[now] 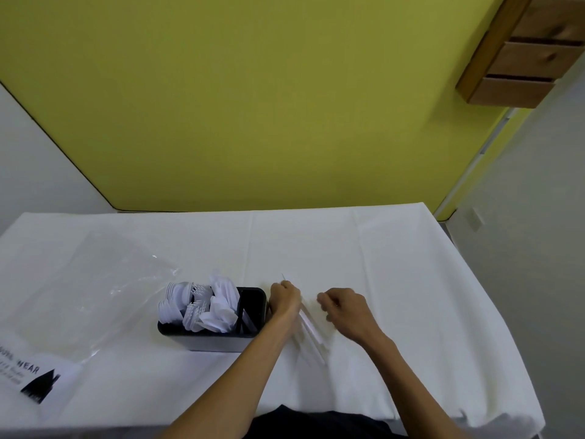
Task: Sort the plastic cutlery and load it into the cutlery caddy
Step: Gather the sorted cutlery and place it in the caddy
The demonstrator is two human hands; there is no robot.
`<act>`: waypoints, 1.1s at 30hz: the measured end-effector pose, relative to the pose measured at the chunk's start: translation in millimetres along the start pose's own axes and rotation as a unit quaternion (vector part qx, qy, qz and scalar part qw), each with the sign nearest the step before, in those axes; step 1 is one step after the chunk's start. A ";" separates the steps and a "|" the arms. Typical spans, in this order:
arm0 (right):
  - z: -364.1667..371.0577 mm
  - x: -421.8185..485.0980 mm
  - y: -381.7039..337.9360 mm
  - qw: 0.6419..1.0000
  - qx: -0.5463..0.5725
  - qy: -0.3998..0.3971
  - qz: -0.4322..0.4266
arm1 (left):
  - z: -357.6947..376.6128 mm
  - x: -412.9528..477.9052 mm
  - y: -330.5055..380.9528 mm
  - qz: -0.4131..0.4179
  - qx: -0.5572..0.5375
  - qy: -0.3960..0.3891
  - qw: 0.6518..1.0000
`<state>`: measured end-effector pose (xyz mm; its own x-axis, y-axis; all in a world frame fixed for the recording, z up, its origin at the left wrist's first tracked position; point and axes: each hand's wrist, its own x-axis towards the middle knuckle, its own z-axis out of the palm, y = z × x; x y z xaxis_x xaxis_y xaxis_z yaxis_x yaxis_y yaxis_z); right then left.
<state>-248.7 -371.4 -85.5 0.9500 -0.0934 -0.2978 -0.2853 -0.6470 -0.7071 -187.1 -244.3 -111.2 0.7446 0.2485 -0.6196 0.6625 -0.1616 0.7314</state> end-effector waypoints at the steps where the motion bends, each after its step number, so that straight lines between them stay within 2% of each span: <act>1: 1.3 1.9 3.5 1.000 -0.029 0.007 0.009 | 1.4 -1.8 0.7 -0.001 -0.033 0.001 0.999; 3: 8.9 2.3 6.3 0.993 -0.110 -0.025 0.031 | 2.4 -7.5 4.0 -0.013 -0.089 0.000 0.996; 6: 22.7 1.6 9.0 0.981 -0.186 -0.040 0.041 | -0.5 -12.1 6.1 0.002 -0.107 -0.001 0.994; 10: 15.2 -1.1 6.5 0.979 -0.192 -0.037 0.053 | -1.5 -7.9 5.2 -0.004 -0.095 -0.009 0.995; 13: 7.2 -7.4 12.1 0.990 -0.124 -0.029 0.058 | -2.1 -7.1 6.4 -0.017 -0.094 -0.020 0.995; 17: 0.8 -24.3 14.2 0.998 -0.060 -0.009 0.020 | 2.2 -16.4 13.5 0.004 -0.032 -0.049 0.998; 19: -0.4 -33.0 8.7 0.998 -0.059 -0.013 0.002 | 7.3 -21.8 18.3 0.032 -0.021 -0.059 0.998; 22: -5.6 -41.7 -1.0 0.999 -0.039 0.009 -0.008 | 10.8 -32.1 29.2 0.118 -0.050 -0.050 0.991; 24: -12.0 -48.5 -6.5 0.999 0.040 0.023 0.011 | 7.5 -38.2 38.0 0.161 -0.080 -0.023 0.983; 25: -14.2 -52.8 -8.7 0.991 0.126 0.029 0.038 | 4.0 -42.3 43.6 0.176 -0.096 -0.008 0.980; 27: -12.2 -56.9 -12.7 0.936 0.325 0.073 0.111 | -2.4 -49.7 54.8 0.197 -0.132 0.011 0.971; 30: 0.9 -49.5 -19.7 0.811 0.519 0.143 0.229 | -9.2 -68.3 71.1 0.197 -0.207 0.009 0.958; 33: 12.6 -45.6 -46.0 0.674 0.683 0.112 0.258 | -15.2 -90.2 72.0 0.197 -0.250 -0.039 0.947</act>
<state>-280.5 -327.8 -47.4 0.6318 -0.2508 -0.7334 -0.2887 0.8020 -0.5230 -207.8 -263.8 1.7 0.9428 0.1895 -0.2743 0.2237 0.2508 0.9419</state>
